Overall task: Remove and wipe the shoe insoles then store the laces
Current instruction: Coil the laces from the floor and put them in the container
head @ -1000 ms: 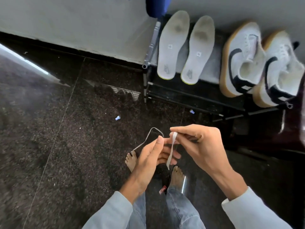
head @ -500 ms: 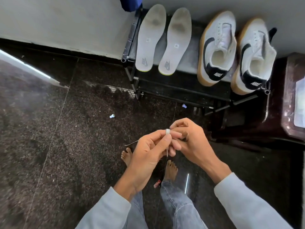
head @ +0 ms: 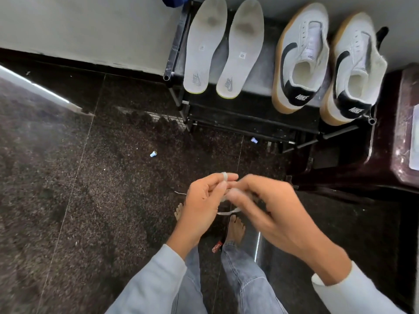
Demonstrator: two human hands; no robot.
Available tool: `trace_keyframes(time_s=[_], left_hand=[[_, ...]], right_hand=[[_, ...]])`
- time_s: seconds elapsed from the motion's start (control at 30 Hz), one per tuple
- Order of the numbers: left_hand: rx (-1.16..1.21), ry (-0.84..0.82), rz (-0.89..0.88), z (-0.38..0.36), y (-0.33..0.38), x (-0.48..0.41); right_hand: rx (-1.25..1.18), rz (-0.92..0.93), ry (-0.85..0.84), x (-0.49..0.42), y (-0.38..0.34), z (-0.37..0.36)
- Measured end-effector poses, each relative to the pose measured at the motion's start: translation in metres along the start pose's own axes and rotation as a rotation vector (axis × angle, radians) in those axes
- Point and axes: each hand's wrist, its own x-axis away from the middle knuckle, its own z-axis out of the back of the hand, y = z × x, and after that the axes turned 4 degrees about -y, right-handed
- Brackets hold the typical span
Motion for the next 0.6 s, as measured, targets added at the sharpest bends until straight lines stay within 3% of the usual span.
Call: trace_keyframes(time_s=[0.13, 0.23, 0.37, 0.5, 0.6], left_hand=[[0.131, -0.129, 0.081, -0.002, 0.005, 0.007], [0.328, -0.158, 0.066, -0.002, 0.013, 0.011], [0.501, -0.123, 0.044, 0.003, 0.019, 0.005], [0.484, 0.017, 0.083, 0.007, 0.016, -0.002], [0.293, 0.112, 0.088, 0.009, 0.009, -0.006]], right_hand=[[0.036, -0.078, 0.128, -0.034, 0.017, 0.012], [0.0, -0.172, 0.05, -0.042, 0.04, 0.0], [-0.036, -0.127, -0.072, -0.018, 0.046, -0.034], [0.156, -0.099, -0.184, 0.003, 0.042, -0.042], [0.321, -0.024, -0.304, 0.003, 0.029, -0.033]])
